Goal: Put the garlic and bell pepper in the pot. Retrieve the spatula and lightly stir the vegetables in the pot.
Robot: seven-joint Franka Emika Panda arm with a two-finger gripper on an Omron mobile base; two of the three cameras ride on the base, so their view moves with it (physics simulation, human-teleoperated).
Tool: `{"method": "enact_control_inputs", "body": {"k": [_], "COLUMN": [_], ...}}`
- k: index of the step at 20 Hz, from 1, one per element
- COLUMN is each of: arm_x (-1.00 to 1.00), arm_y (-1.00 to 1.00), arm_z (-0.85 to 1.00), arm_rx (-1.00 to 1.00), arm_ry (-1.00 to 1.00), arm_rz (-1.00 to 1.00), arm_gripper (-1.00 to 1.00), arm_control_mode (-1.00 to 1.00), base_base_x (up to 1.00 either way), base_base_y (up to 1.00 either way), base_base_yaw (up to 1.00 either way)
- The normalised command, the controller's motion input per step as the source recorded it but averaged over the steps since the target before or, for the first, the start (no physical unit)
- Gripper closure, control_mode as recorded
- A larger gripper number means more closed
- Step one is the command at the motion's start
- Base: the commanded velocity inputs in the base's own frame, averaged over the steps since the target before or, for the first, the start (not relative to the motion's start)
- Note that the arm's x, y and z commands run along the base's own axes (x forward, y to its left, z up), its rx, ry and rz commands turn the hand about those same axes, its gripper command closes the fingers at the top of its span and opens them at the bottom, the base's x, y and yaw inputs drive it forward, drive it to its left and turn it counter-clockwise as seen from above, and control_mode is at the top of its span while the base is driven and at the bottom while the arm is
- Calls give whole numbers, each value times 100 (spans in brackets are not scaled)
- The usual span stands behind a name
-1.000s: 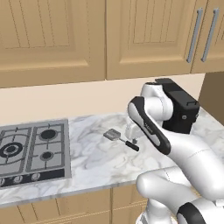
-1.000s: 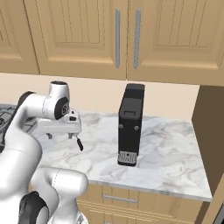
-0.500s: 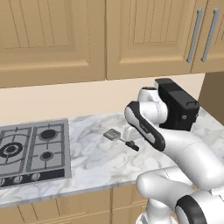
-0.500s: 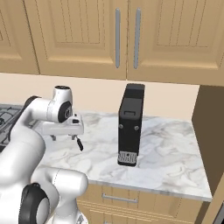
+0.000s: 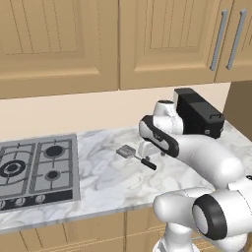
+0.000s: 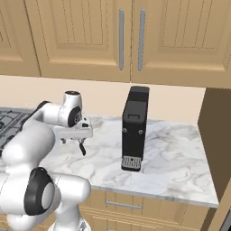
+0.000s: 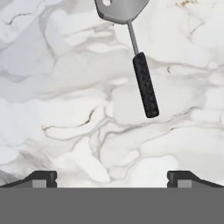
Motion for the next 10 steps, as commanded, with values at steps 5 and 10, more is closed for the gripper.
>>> {"method": "enact_control_inputs", "body": {"k": [5,10], "arm_x": [59,28], "arm_y": [-18,-4], "arm_z": [-12,-12], "arm_rx": [0,0], "arm_ry": [9,3], "arm_rz": [0,0], "arm_gripper": [-100,-100], "arm_control_mode": [-100,-100], "base_base_x": [0,0], "base_base_y": [0,0], "base_base_yaw": [0,0]}}
